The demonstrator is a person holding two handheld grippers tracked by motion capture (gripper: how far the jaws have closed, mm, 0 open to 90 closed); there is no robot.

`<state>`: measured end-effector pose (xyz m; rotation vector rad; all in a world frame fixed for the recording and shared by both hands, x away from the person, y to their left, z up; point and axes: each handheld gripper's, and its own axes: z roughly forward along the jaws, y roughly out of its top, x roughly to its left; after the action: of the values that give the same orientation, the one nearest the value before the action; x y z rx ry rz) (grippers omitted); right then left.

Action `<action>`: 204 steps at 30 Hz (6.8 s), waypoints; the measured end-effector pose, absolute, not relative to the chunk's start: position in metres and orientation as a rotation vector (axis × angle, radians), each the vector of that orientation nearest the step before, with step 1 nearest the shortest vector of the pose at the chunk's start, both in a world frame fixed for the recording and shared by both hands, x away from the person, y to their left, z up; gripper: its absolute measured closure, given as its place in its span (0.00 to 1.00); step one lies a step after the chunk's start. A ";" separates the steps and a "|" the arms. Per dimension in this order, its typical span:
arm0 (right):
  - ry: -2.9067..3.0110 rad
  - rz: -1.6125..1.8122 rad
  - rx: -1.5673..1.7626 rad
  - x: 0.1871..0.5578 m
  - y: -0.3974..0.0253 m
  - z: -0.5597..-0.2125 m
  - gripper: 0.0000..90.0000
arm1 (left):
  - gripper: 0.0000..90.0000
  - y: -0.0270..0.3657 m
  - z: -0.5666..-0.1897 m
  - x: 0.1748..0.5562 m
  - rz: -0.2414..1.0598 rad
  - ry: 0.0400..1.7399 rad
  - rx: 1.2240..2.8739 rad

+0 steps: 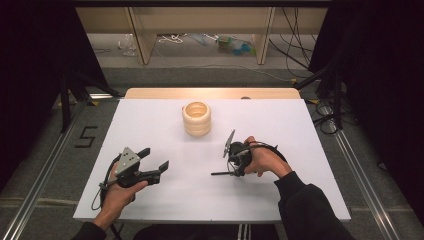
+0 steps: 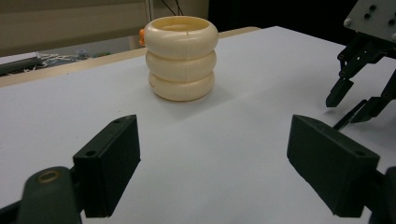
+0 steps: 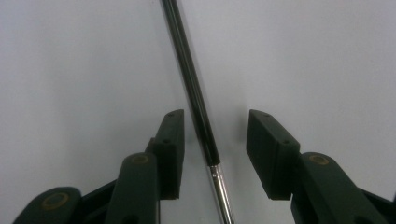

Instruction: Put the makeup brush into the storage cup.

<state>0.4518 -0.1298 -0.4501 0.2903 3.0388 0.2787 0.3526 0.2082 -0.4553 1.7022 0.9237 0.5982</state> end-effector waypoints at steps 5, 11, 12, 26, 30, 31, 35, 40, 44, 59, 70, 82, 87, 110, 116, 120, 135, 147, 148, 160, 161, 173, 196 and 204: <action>3.051 0.252 0.272 0.452 -0.129 -0.452 0.68 | 0.19 0.208 -0.455 0.352 0.599 0.920 1.710; 3.065 0.237 0.298 0.453 -0.128 -0.454 0.72 | 0.19 0.208 -0.455 0.352 0.601 0.918 1.714; 3.063 0.241 0.290 0.453 -0.128 -0.454 0.74 | 0.20 0.208 -0.455 0.353 0.599 0.922 1.704; 3.077 0.169 0.278 0.452 -0.120 -0.454 0.81 | 0.20 0.207 -0.456 0.353 0.599 0.916 1.718; 3.078 0.151 0.252 0.453 -0.118 -0.455 0.84 | 0.20 0.208 -0.456 0.353 0.599 0.922 1.710; 3.078 0.154 0.245 0.453 -0.118 -0.455 0.86 | 0.20 0.208 -0.456 0.353 0.601 0.916 1.721; 3.083 0.146 0.253 0.452 -0.117 -0.454 0.92 | 0.20 0.208 -0.456 0.353 0.598 0.920 1.714; 3.071 0.125 0.210 0.450 -0.115 -0.454 0.93 | 0.19 0.208 -0.457 0.353 0.599 0.919 1.721; 3.056 0.136 0.211 0.448 -0.115 -0.452 0.93 | 0.20 0.208 -0.457 0.353 0.598 0.913 1.723; 2.990 0.242 0.154 0.445 -0.114 -0.432 0.93 | 0.19 0.207 -0.457 0.353 0.588 0.898 1.745; 2.982 0.241 0.084 0.425 -0.097 -0.420 0.93 | 0.22 0.193 -0.456 0.346 0.511 0.819 1.817; 2.949 0.246 -0.143 0.398 -0.071 -0.411 0.93 | 0.28 0.161 -0.455 0.330 0.393 0.697 1.963; 2.957 0.265 -0.162 0.388 -0.064 -0.412 0.93 | 0.32 0.158 -0.456 0.329 0.367 0.687 2.017; 2.923 0.284 -0.311 0.371 -0.046 -0.414 0.93 | 0.52 0.142 -0.461 0.323 0.303 0.611 2.141; 2.913 0.302 -0.352 0.369 -0.044 -0.413 0.93 | 0.57 0.141 -0.460 0.323 0.248 0.614 2.145; 2.911 0.314 -0.359 0.368 -0.043 -0.413 0.93 | 0.58 0.140 -0.461 0.323 0.249 0.608 2.150; 2.911 0.336 -0.427 0.364 -0.038 -0.415 0.93 | 0.68 0.139 -0.462 0.322 0.214 0.587 2.148; 2.903 0.331 -0.451 0.361 -0.037 -0.413 0.93 | 0.78 0.137 -0.463 0.322 0.174 0.561 2.154; 2.881 0.312 -0.465 0.361 -0.037 -0.413 0.93 | 0.79 0.137 -0.463 0.322 0.171 0.557 2.155; 2.918 0.407 -0.489 0.361 -0.037 -0.415 0.93 | 0.89 0.138 -0.464 0.323 0.153 0.524 2.165; 2.918 0.407 -0.489 0.361 -0.037 -0.415 0.93 | 0.89 0.138 -0.464 0.323 0.154 0.520 2.166; 2.910 0.421 -0.526 0.361 -0.040 -0.411 0.90 | 0.92 0.140 -0.462 0.322 0.143 0.489 2.137; 2.548 1.184 0.504 0.391 -0.097 -0.362 0.29 | 0.93 0.166 -0.449 0.332 0.336 0.717 1.928; 2.525 1.271 0.671 0.397 -0.110 -0.368 0.27 | 0.92 0.171 -0.448 0.333 0.369 0.779 1.863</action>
<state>0.3966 -0.1099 -0.3684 0.6710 2.5246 1.2712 0.3330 0.1707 -0.4482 1.8625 0.7787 0.3689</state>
